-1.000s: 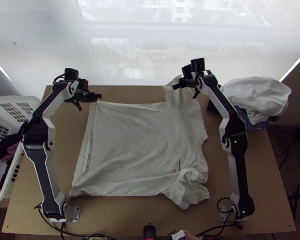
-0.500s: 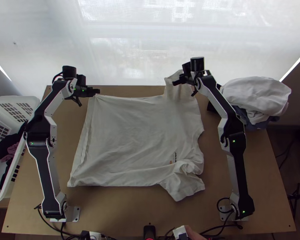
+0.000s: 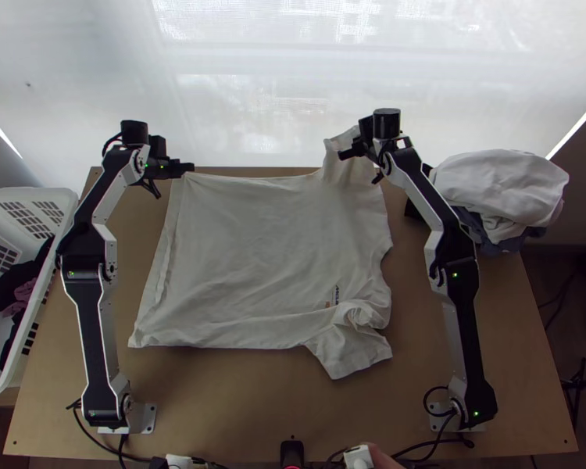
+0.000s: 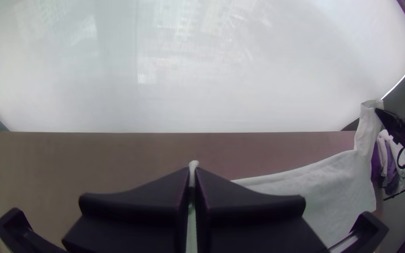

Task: Fold the t-shirt

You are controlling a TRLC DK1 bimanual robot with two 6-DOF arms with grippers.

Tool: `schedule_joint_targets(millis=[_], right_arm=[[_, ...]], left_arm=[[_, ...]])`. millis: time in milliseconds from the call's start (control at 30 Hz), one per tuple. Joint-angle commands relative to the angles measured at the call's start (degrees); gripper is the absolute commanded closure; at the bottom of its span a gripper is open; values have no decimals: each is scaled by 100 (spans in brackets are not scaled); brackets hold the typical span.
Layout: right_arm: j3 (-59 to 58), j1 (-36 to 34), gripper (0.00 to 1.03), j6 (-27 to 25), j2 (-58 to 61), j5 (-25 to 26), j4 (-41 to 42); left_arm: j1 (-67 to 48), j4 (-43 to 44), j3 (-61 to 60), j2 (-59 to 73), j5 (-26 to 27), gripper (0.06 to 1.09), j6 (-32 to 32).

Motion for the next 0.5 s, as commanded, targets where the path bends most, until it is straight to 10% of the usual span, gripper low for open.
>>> schedule_joint_targets(millis=[0,467], right_arm=[[-166,-19,100,143,-419,41,81],[-1924,104,100,336,-1966,-30,-86]], left_arm=[[51,-32,-106,-396,-13,105,-17],[60,671,-2083,-1732,-5,105,132]])
